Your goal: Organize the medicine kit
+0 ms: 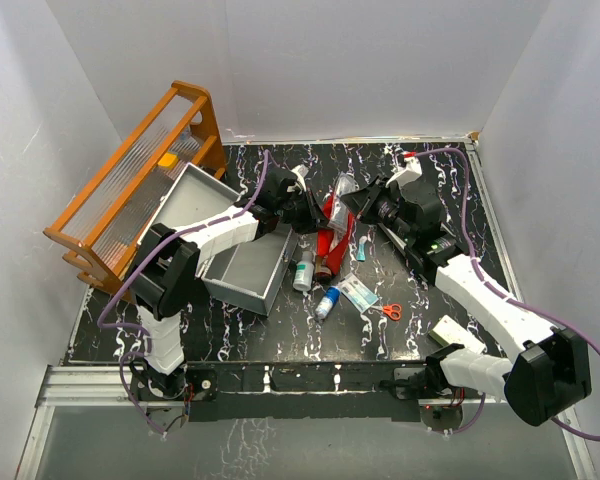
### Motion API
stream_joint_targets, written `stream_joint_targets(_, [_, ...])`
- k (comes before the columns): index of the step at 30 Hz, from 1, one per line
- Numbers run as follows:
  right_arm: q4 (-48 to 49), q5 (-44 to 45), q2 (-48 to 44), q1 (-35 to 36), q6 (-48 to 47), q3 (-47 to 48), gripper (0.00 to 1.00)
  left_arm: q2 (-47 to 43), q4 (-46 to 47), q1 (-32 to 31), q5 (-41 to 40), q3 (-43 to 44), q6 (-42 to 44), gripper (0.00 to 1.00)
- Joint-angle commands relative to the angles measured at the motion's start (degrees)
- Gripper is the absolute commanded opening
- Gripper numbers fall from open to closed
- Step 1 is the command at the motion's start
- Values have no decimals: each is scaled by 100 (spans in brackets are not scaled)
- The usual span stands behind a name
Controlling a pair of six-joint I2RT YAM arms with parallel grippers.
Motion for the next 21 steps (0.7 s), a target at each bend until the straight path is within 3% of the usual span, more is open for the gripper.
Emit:
stream_joint_targets(1, [890, -25, 83, -20, -94, 27, 0, -159, 77, 28, 202, 56, 4, 0])
stream_joint_targets(21, [1286, -65, 417, -5, -165, -819, 0, -202, 223, 33, 290, -69, -142, 0])
